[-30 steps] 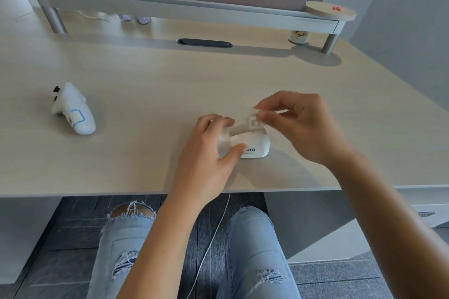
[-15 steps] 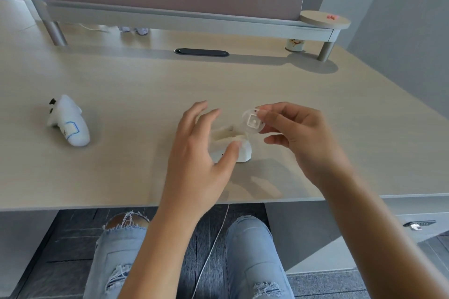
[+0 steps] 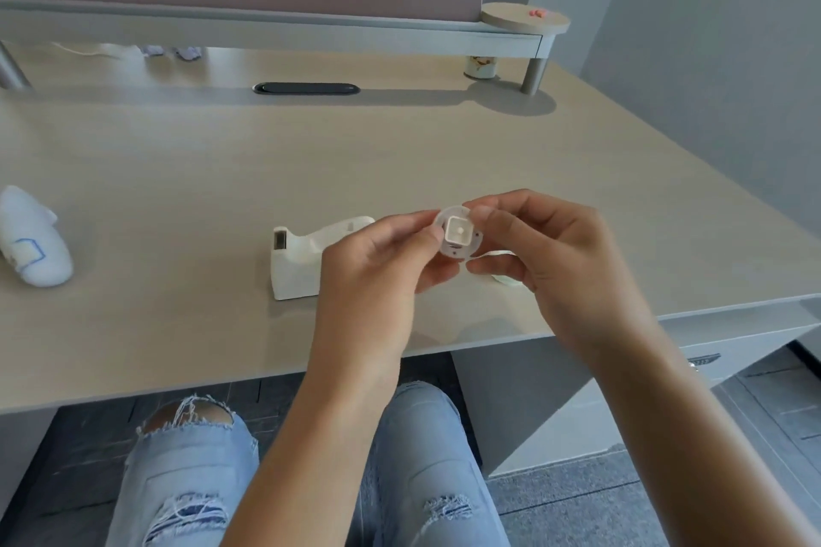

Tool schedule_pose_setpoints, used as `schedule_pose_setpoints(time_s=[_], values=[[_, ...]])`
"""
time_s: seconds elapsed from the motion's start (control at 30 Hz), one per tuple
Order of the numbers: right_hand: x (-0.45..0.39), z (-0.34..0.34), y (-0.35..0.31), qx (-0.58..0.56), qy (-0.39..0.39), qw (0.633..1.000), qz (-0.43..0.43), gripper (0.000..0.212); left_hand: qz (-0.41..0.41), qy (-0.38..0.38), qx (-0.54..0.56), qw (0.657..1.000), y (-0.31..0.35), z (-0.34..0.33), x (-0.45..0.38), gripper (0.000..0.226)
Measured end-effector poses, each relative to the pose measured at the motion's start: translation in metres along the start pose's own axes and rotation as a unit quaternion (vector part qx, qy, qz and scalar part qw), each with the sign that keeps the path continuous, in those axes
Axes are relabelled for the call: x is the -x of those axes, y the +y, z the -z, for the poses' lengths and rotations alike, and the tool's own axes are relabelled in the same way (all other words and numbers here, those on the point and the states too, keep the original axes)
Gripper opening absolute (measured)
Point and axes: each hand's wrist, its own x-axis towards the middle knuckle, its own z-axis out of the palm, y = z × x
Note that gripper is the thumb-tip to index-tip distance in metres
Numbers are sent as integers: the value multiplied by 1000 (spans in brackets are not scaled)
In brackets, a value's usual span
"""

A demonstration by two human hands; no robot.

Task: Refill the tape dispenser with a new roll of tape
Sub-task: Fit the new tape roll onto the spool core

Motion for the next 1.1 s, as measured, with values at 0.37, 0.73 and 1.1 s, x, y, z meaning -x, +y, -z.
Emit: schedule_pose_setpoints(time_s=[0.37,0.73,1.1], values=[[21,20,17,322,48,902,282,25,41,36,42,998,-15,-17,13,11],[23,26,17,389,10,864,319,20,16,83,-26,996,-24,-18,21,6],[29,27,32,389,-4,873,296,19,46,94,6,994,-32,-22,26,8]])
